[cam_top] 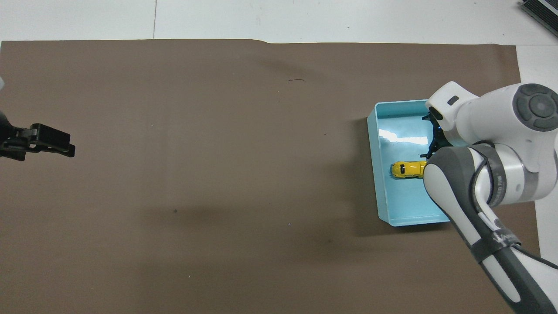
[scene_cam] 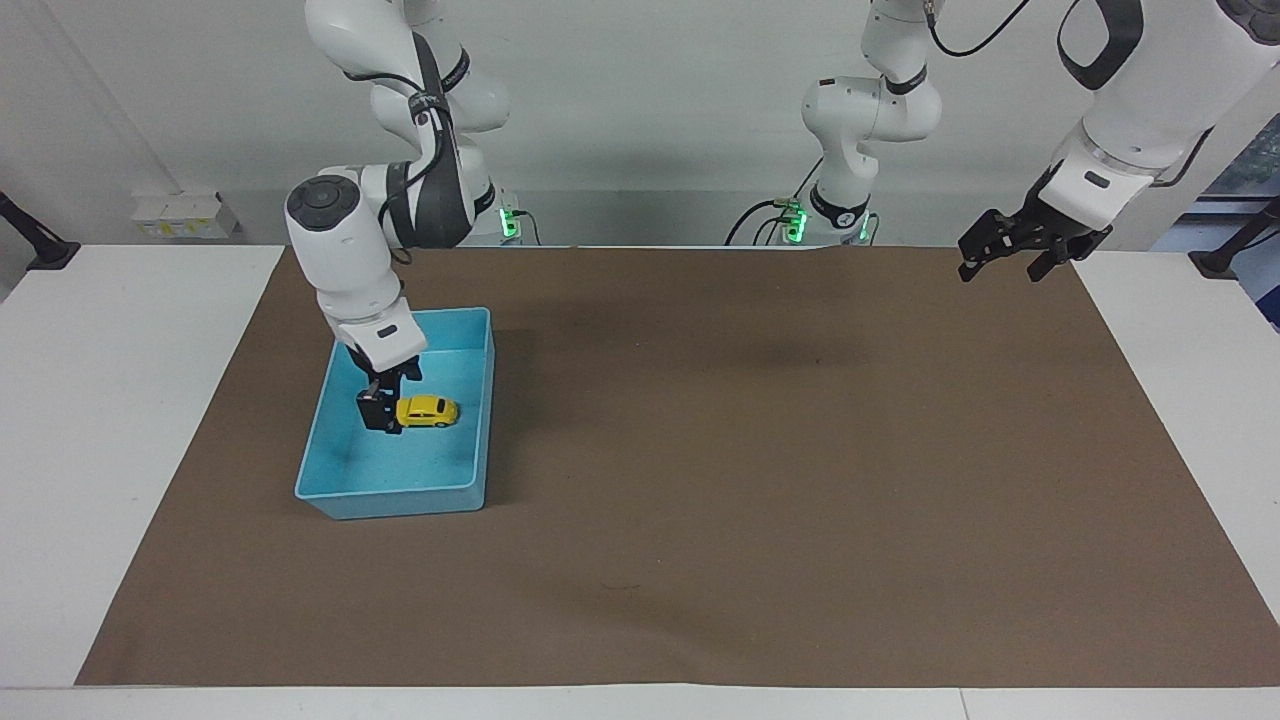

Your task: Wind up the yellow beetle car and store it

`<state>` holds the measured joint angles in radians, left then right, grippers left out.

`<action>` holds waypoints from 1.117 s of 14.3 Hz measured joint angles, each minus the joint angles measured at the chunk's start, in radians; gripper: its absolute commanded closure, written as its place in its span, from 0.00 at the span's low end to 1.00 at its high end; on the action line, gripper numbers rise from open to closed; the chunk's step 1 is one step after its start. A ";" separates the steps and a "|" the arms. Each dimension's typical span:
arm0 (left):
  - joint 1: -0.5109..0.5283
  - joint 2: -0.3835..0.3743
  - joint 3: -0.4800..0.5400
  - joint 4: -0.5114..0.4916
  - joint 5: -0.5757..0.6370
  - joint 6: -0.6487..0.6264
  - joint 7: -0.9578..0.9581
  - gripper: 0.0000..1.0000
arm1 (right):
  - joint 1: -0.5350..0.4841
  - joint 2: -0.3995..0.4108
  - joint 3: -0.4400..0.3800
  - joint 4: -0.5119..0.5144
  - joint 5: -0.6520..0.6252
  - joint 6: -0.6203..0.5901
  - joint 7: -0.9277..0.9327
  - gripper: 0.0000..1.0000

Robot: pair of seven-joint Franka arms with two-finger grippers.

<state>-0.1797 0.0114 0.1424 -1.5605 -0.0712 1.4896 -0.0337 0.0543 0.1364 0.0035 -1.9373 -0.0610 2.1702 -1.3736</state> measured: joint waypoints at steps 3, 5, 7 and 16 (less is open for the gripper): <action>0.000 0.000 0.000 0.000 0.000 0.000 0.000 0.00 | -0.025 -0.004 -0.006 0.034 0.028 -0.040 0.029 0.00; 0.000 0.000 0.000 0.000 0.000 0.000 0.000 0.00 | -0.037 -0.008 -0.010 0.107 0.045 -0.129 0.088 0.00; 0.000 0.000 0.000 0.000 0.000 0.000 0.000 0.00 | -0.037 -0.021 -0.010 0.184 0.047 -0.216 0.209 0.00; 0.000 0.000 0.000 0.000 0.000 0.000 0.000 0.00 | 0.024 -0.097 -0.013 0.417 0.051 -0.561 0.874 0.00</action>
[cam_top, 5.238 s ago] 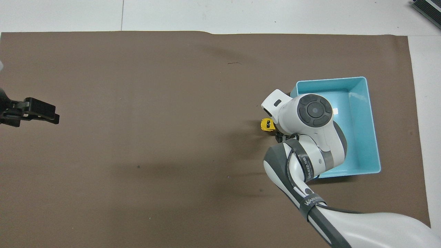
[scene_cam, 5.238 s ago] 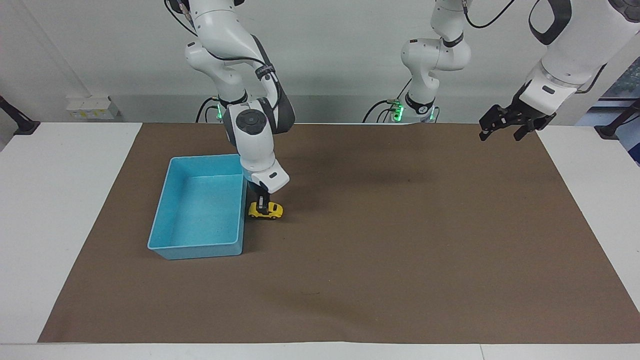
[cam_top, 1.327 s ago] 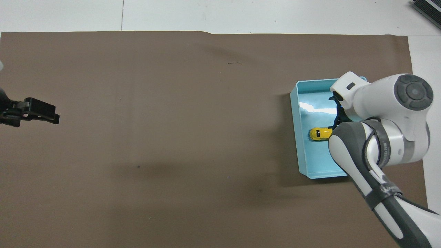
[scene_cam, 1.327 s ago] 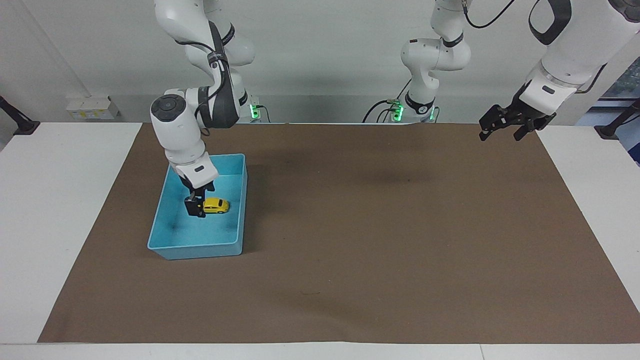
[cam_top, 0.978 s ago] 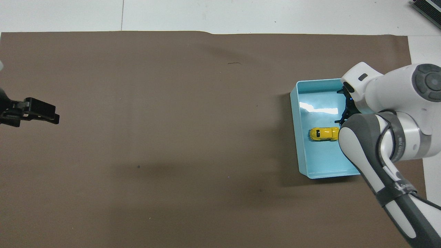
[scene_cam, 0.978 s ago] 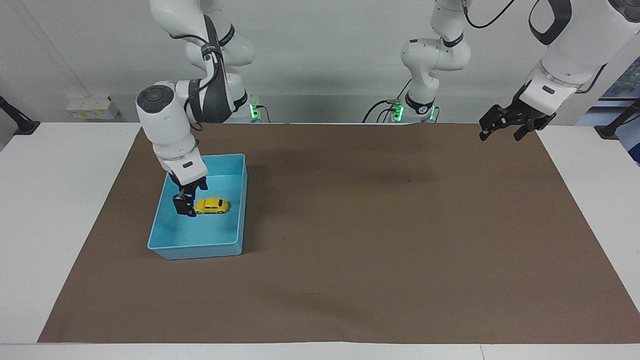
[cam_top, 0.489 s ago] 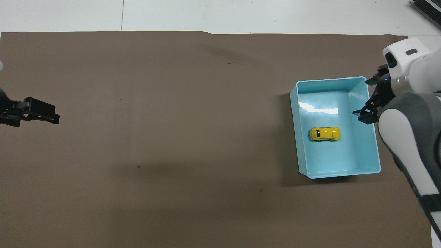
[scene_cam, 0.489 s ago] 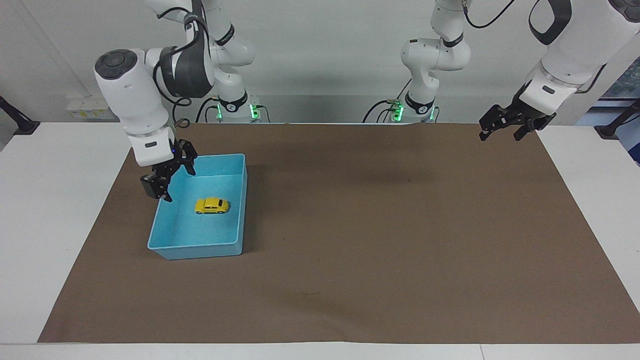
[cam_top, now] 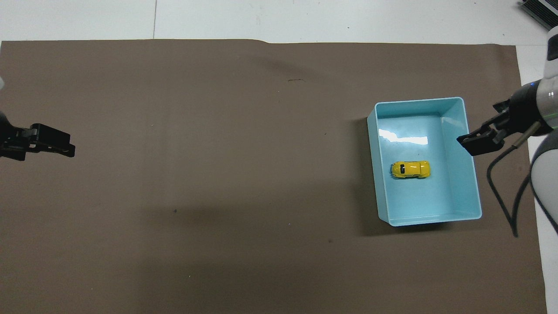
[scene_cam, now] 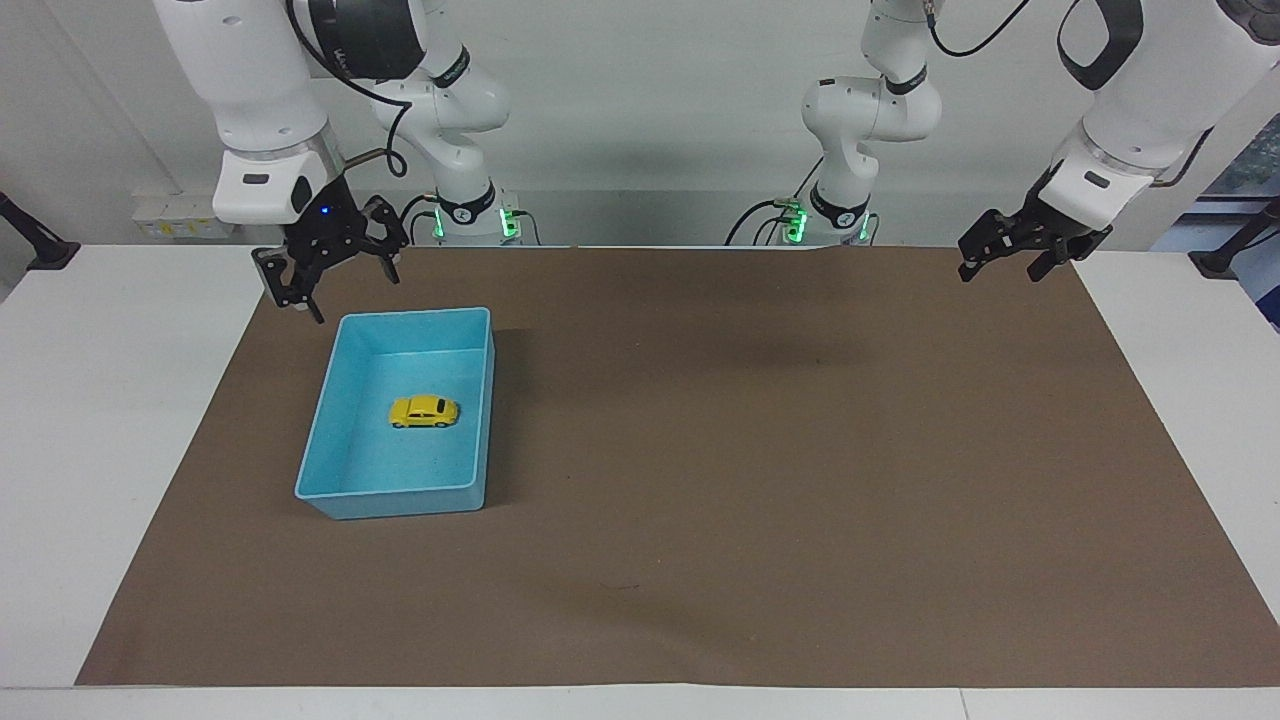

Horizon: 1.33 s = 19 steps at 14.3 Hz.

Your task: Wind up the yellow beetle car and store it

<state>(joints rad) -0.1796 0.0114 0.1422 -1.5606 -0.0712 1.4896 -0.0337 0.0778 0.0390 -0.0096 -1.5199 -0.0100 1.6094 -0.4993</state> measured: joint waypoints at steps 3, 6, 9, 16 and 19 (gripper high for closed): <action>0.000 0.000 0.000 0.000 0.000 0.000 0.000 0.00 | 0.046 -0.009 -0.034 0.032 0.000 -0.092 0.296 0.00; 0.000 0.000 0.000 0.000 0.000 0.000 0.000 0.00 | 0.055 -0.011 -0.052 0.050 0.000 -0.151 0.421 0.00; 0.000 0.000 0.000 0.000 0.000 0.000 0.000 0.00 | 0.055 -0.011 -0.062 0.053 -0.002 -0.175 0.452 0.00; 0.000 0.000 0.000 0.000 0.000 0.000 0.000 0.00 | 0.053 -0.016 -0.077 0.056 -0.003 -0.177 0.454 0.00; 0.000 0.000 0.000 0.000 0.000 0.000 0.000 0.00 | 0.050 -0.016 -0.083 0.057 0.001 -0.151 0.454 0.00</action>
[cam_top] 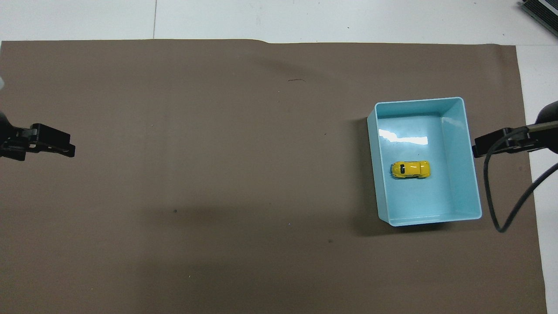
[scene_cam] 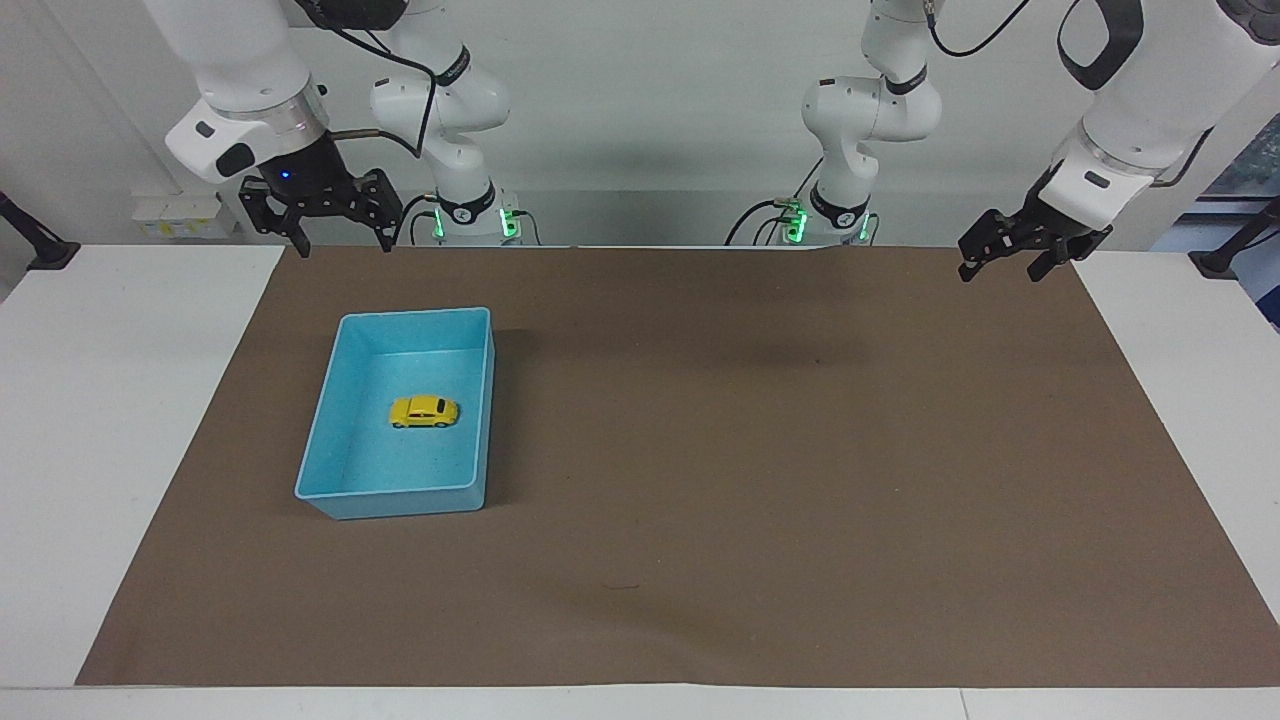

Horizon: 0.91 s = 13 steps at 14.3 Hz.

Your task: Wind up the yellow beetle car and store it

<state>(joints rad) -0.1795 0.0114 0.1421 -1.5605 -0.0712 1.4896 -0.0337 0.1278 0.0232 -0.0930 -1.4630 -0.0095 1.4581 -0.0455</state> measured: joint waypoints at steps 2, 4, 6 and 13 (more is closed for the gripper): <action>0.000 0.000 0.000 0.000 0.000 0.000 0.000 0.00 | -0.001 0.000 -0.013 0.000 0.011 0.039 0.000 0.00; 0.000 0.000 0.000 0.000 0.000 0.000 0.000 0.00 | -0.001 0.000 -0.016 0.000 0.020 0.047 0.000 0.00; 0.000 0.000 0.000 0.000 0.000 0.000 0.000 0.00 | 0.000 0.000 -0.015 0.000 0.025 0.056 0.000 0.00; 0.000 0.000 0.000 0.000 0.000 0.000 0.000 0.00 | 0.001 0.000 -0.016 -0.004 0.048 0.058 0.000 0.00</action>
